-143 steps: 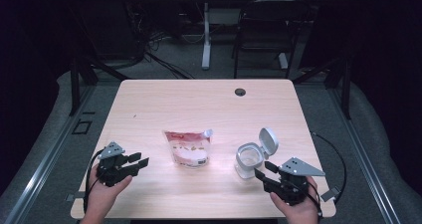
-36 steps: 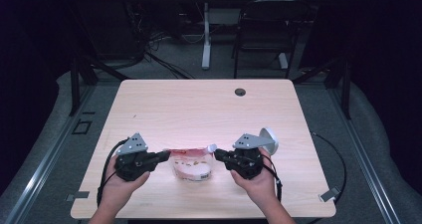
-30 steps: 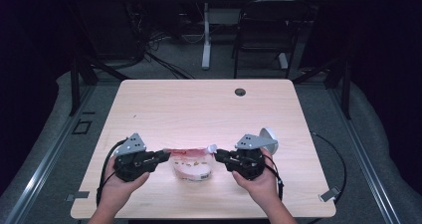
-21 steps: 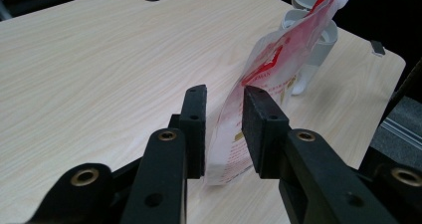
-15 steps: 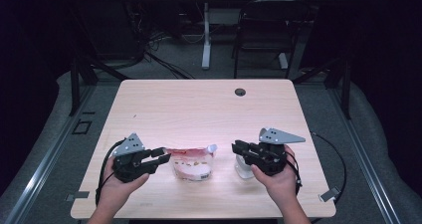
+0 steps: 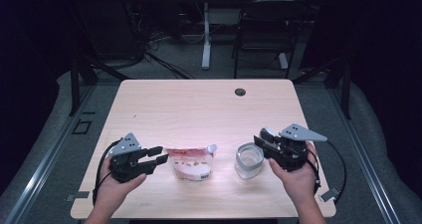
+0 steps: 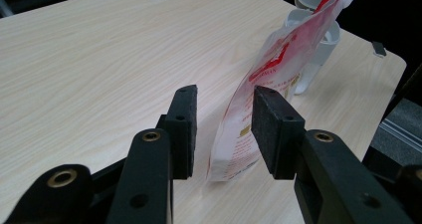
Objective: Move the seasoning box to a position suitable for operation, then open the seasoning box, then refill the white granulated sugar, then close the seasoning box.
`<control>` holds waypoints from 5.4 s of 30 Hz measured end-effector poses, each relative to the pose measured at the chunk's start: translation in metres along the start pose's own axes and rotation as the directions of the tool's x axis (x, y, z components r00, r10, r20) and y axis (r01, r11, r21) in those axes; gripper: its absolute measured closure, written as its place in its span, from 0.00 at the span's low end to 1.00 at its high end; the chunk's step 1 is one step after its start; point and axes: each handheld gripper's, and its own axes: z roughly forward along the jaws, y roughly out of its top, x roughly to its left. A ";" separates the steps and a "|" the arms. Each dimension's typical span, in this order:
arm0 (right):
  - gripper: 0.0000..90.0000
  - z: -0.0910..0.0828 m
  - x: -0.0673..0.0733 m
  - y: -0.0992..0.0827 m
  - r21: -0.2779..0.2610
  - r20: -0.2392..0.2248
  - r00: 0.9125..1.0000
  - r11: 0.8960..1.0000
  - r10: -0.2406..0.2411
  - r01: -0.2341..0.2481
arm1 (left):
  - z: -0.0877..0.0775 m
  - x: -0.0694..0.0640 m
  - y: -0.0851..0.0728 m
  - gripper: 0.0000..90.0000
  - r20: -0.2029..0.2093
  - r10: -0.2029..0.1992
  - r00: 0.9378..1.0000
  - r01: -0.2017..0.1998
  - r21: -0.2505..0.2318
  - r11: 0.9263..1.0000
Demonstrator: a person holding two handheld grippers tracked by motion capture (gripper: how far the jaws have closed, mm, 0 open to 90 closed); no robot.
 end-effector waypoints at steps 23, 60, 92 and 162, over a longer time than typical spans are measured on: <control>0.79 0.014 -0.039 -0.015 0.076 0.086 0.995 0.995 0.057 -0.064 | 0.002 0.004 -0.001 0.68 -0.003 -0.016 1.000 0.016 0.018 1.000; 0.83 0.027 -0.052 -0.007 0.110 -0.150 0.989 0.993 -0.015 0.031 | 0.001 0.007 -0.002 0.66 -0.008 -0.022 1.000 0.022 0.014 1.000; 0.60 0.034 0.018 0.037 0.044 -0.197 0.975 0.993 -0.100 0.110 | -0.004 0.012 -0.008 0.66 -0.027 -0.024 0.999 0.024 0.021 0.999; 0.81 0.101 0.143 0.069 0.101 -0.480 0.818 0.906 -0.318 0.411 | -0.014 0.029 -0.018 0.67 -0.050 -0.057 0.997 0.059 0.030 0.998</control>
